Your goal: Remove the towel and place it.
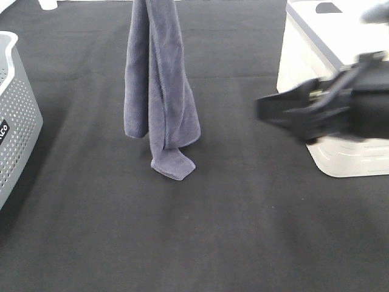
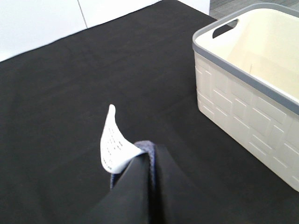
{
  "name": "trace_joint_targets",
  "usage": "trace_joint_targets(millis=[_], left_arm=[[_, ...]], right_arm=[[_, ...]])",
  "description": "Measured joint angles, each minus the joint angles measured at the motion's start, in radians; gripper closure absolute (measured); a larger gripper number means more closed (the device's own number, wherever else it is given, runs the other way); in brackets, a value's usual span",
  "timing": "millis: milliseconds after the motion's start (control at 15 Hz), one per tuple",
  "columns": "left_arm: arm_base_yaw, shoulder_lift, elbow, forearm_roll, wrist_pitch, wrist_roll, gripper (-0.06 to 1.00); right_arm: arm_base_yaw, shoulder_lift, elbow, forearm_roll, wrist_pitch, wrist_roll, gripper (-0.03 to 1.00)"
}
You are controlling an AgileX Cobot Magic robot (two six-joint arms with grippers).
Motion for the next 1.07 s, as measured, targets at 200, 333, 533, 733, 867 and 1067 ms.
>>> trace_joint_targets(millis=[200, 333, 533, 733, 867, 1067], left_arm=[[-0.087, 0.011, -0.071, 0.192, 0.185, -0.149, 0.94], [-0.141, 0.012, -0.08, 0.305, 0.269, -0.225, 0.94], [-0.149, 0.03, -0.083, 0.295, 0.337, -0.239, 0.94], [-0.151, 0.08, -0.083, 0.219, 0.338, -0.172, 0.94], [-0.151, 0.085, -0.083, 0.206, 0.331, -0.167, 0.94], [-0.151, 0.085, -0.084, 0.161, 0.317, -0.165, 0.94]], right_arm=[[0.327, 0.183, 0.0, 0.06, -0.495, 0.047, 0.34], [0.41, 0.288, -0.009, 0.079, -0.655, 0.112, 0.34], [0.418, 0.425, -0.073, 0.029, -0.706, 0.278, 0.34], [0.418, 0.552, -0.154, -0.136, -0.707, 0.434, 0.34], [0.418, 0.58, -0.179, -0.188, -0.707, 0.524, 0.34], [0.418, 0.59, -0.229, -0.209, -0.737, 0.558, 0.34]])
